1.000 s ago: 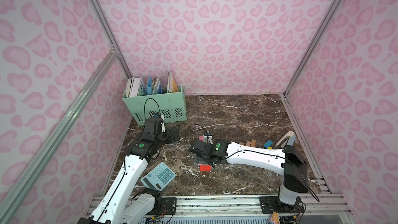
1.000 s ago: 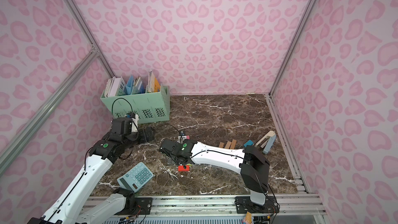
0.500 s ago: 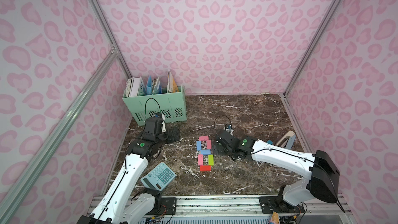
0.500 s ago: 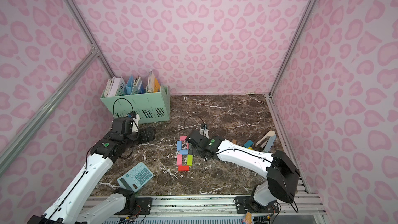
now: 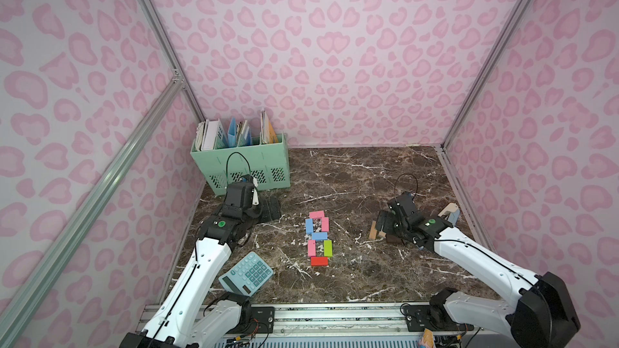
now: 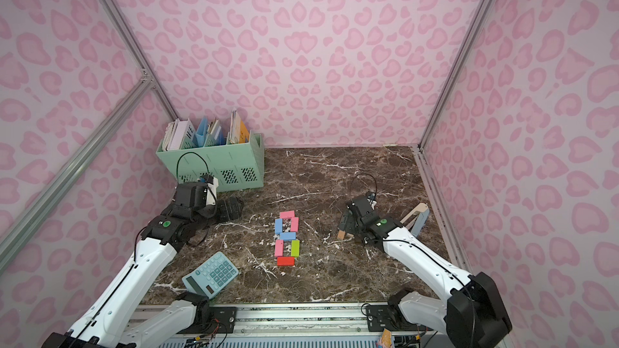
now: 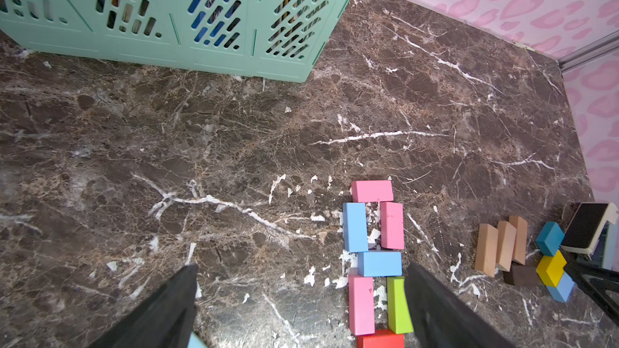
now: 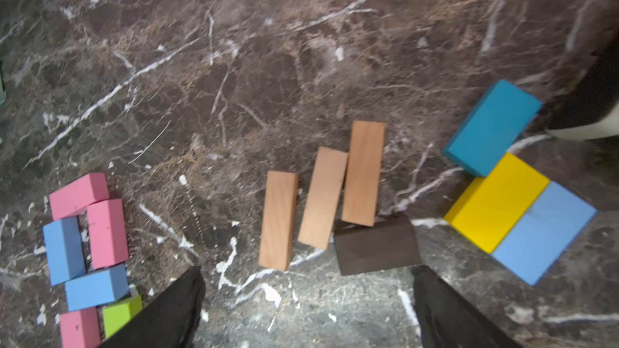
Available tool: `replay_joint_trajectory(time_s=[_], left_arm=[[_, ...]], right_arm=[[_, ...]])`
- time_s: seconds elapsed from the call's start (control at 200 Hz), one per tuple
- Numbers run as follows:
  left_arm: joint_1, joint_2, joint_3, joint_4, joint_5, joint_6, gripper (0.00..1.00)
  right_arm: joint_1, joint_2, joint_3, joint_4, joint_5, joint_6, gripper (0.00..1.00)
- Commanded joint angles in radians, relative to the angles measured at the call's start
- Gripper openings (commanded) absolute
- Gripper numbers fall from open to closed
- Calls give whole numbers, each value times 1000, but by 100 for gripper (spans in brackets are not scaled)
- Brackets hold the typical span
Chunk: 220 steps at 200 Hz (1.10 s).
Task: Assemble the number 8 with building blocks
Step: Pick up the building block from the center of the board.
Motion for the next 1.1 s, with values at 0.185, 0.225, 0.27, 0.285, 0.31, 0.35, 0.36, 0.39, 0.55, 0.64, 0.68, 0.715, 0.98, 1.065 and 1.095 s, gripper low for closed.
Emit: replay_joint_trajectory(time_s=[0.185, 0.225, 0.27, 0.285, 0.31, 0.35, 0.36, 0.39, 0.55, 0.64, 0.68, 0.715, 0.98, 1.065, 1.095], left_arm=[[1, 5, 2, 13, 18, 6, 98], [1, 7, 4, 12, 22, 7, 99], [1, 9, 3, 12, 24, 6, 99], [1, 9, 4, 12, 25, 6, 99], [1, 7, 4, 12, 25, 6, 99], [1, 5, 2, 12, 25, 6, 98], [0, 6, 3, 12, 26, 6, 98], [0, 4, 3, 12, 26, 6, 99], [1, 4, 1, 12, 26, 8, 98], [1, 2, 0, 11, 26, 9, 98], [1, 2, 0, 12, 26, 10, 98], [1, 1, -1, 12, 24, 9, 98], [1, -1, 2, 11, 22, 11, 98], [0, 0, 2, 10, 23, 11, 99], [0, -1, 1, 10, 23, 11, 98]], right_arm=[[-118, -42, -80, -9, -77, -19, 93], [-120, -33, -90, -14, -76, -14, 91], [-122, -22, -102, -7, -86, -16, 87], [-122, -18, -105, -4, -90, -16, 86], [-122, -9, -108, 1, -98, -17, 84], [-122, 5, -112, 12, -113, -28, 83], [-123, 8, -114, 16, -117, -31, 83], [-123, 22, -114, 25, -128, -40, 83], [-123, 108, -102, 40, -162, -87, 83], [-124, 133, -109, 54, -172, -110, 83], [-123, 141, -111, 57, -170, -117, 83], [-123, 142, -110, 56, -169, -122, 83], [-125, 160, -116, 56, -173, -142, 81], [-125, 165, -116, 51, -173, -143, 80], [-123, 168, -118, 51, -172, -146, 79]])
